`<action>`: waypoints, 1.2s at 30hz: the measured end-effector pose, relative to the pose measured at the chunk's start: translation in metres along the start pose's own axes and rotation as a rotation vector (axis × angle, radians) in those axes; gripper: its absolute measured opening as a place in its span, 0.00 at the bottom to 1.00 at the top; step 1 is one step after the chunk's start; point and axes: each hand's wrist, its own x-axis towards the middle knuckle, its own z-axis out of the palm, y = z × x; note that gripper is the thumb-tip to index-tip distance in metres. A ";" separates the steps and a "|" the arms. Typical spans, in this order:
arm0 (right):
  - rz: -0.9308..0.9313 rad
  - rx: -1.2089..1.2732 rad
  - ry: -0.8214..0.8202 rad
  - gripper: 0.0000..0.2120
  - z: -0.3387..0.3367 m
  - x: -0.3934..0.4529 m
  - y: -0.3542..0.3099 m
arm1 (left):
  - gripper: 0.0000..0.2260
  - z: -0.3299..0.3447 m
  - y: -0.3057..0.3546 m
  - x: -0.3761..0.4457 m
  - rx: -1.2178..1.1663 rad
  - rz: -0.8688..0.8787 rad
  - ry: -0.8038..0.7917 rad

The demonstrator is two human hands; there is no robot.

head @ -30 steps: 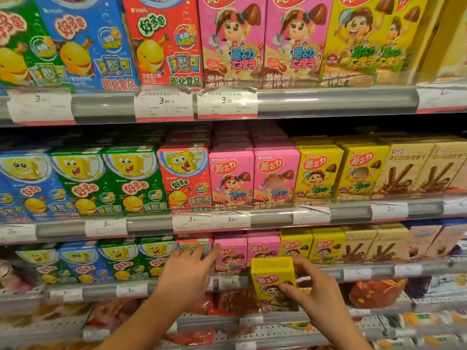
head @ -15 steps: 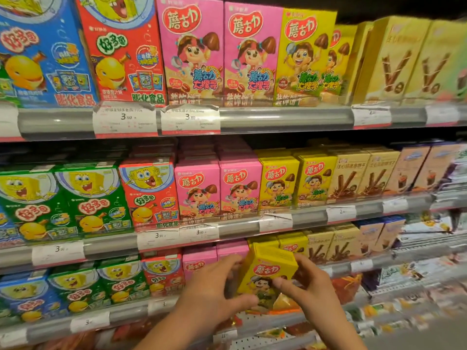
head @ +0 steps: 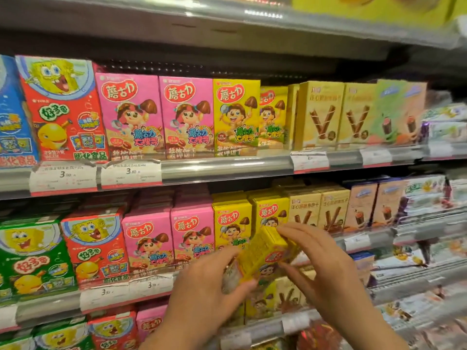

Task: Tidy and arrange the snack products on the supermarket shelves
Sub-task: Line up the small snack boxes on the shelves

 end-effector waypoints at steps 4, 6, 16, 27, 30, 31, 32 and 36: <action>-0.106 0.005 0.065 0.22 -0.042 0.034 0.014 | 0.23 -0.011 0.024 0.034 0.058 0.129 0.161; -0.169 0.009 0.095 0.22 -0.063 0.051 0.020 | 0.23 -0.019 0.034 0.048 0.038 0.194 0.216; -0.315 -0.239 0.325 0.23 -0.148 0.139 0.043 | 0.27 -0.021 0.011 0.091 0.541 0.087 0.277; -0.351 -0.336 0.314 0.22 -0.131 0.199 0.052 | 0.27 -0.015 0.006 0.105 0.712 0.066 0.345; -0.354 -0.375 0.273 0.22 -0.121 0.205 0.055 | 0.28 -0.013 0.002 0.106 0.730 0.090 0.362; -0.349 -0.387 0.260 0.22 -0.118 0.207 0.056 | 0.28 -0.012 0.001 0.106 0.734 0.097 0.374; -0.344 -0.395 0.243 0.22 -0.116 0.209 0.057 | 0.27 -0.012 -0.001 0.106 0.739 0.104 0.391; -0.321 -0.361 0.092 0.23 -0.113 0.225 0.051 | 0.28 -0.006 -0.005 0.110 0.749 0.126 0.469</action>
